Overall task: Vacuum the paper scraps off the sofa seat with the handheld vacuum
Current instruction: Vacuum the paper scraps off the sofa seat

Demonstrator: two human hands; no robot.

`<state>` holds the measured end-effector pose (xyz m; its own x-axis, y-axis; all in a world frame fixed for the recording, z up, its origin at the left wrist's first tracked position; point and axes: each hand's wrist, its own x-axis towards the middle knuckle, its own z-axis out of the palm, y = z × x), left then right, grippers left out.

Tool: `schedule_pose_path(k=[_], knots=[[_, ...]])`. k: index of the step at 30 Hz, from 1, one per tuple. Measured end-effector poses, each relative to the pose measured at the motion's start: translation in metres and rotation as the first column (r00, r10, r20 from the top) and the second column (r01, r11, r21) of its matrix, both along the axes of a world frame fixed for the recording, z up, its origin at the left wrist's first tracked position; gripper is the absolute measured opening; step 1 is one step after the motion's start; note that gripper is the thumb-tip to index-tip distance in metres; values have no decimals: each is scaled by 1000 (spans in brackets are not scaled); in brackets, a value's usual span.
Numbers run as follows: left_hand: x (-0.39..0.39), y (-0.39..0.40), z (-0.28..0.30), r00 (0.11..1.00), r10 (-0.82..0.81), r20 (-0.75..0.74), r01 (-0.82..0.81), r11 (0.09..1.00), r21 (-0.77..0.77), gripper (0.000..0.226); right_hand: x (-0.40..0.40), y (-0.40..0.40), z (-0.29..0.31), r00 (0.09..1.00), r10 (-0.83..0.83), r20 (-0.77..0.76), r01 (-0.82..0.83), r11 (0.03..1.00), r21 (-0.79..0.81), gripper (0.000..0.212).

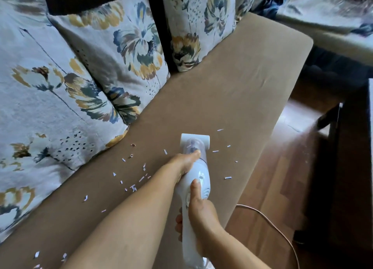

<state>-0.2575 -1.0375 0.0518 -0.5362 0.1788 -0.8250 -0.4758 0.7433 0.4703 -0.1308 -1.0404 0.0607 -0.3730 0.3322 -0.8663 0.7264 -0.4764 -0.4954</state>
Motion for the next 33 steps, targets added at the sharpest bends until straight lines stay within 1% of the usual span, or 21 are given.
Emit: schedule_pose_path(k=[7,10,16,21,25,27,30,33], knots=[[-32,88,-17,998,-60,25,60,998,-22,80,-34,81,-24,998,-65,4,65,998,9,77],[-43,120,-26,996,-81,31,82,996,-22,77,-45,112,-36,998,-61,14,61,998,17,80],[-55,164,-52,995,-84,54,86,996,-39,80,-56,154,-52,995,-90,41,92,995,-47,80],[-52,168,-59,996,-79,42,81,996,-37,81,-53,158,-58,994,-100,51,105,990,-91,78],[-42,161,-59,995,-92,29,93,995,-26,79,-43,148,-54,988,-146,43,150,981,-120,74],[-31,156,-58,992,-124,28,125,992,-32,78,-34,138,-51,980,-195,46,199,969,-144,73],[-13,143,-53,982,-186,17,187,981,-51,78,-20,118,-48,962,-267,62,274,945,-180,79],[5,124,-48,965,-264,13,264,963,-61,78,-4,93,-41,948,-312,59,317,931,-181,75]])
